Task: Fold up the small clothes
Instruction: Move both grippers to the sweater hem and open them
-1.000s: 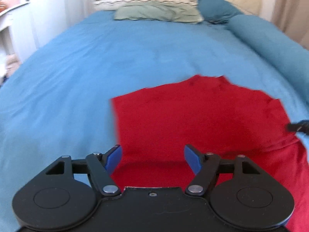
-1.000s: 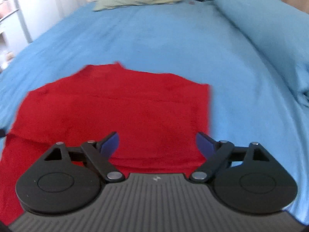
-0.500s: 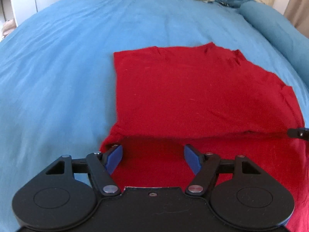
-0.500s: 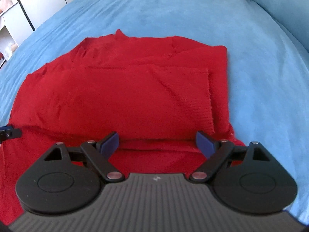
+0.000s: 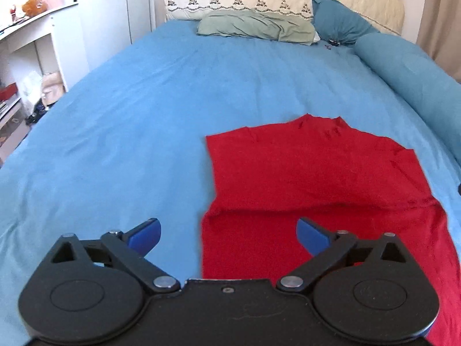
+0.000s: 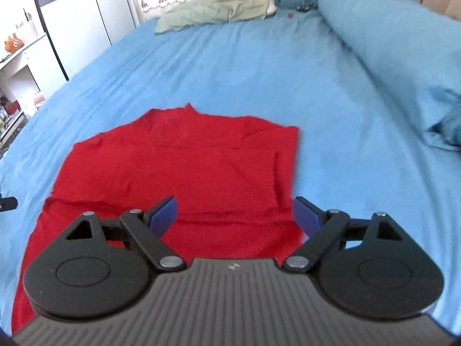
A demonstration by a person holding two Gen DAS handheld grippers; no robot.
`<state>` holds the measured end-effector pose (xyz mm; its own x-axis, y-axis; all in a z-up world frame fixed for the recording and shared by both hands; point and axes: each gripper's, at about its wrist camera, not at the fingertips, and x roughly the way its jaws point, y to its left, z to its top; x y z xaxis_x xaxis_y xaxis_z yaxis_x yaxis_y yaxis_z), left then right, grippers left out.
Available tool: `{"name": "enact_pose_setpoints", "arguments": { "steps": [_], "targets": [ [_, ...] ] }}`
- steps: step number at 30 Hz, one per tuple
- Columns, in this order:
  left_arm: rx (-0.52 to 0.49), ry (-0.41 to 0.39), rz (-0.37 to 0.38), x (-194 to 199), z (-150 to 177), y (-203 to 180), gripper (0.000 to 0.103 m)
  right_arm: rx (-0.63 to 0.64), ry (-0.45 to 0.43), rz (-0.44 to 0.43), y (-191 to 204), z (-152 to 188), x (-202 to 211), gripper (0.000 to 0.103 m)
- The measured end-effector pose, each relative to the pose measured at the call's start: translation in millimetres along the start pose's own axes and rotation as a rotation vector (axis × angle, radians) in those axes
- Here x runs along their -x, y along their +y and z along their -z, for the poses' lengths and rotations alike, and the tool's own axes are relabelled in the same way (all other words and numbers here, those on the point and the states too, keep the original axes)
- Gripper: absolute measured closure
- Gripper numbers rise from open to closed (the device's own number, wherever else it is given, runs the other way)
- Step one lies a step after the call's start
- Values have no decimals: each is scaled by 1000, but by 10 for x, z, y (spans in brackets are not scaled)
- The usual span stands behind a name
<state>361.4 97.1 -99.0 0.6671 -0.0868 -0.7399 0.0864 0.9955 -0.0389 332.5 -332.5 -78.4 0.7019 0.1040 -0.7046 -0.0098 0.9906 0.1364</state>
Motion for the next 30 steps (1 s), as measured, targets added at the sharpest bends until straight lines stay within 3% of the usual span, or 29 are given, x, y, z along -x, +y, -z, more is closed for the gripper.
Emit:
{"name": "enact_pose_setpoints", "arguments": {
  "steps": [11, 16, 21, 25, 28, 30],
  "targets": [
    [60, 240, 43, 681, 919, 142, 3, -77, 251, 66, -137, 1125, 854, 0],
    [29, 280, 76, 652, 1383, 45, 21, -121, 315, 95, -125, 1688, 899, 4],
    [6, 298, 76, 622, 1732, 12, 45, -144, 353, 83, -89, 2065, 850, 15],
    [-23, 270, 59, 680, 1895, -70, 50, -172, 359, 96, -84, 2259, 828, 21],
    [-20, 272, 62, 683, 1976, -101, 60, -205, 345, 104, -61, 2324, 852, 25],
    [-32, 271, 58, 683, 1996, -113, 63, -201, 343, 103, -25, 2358, 873, 32]
  ]
}}
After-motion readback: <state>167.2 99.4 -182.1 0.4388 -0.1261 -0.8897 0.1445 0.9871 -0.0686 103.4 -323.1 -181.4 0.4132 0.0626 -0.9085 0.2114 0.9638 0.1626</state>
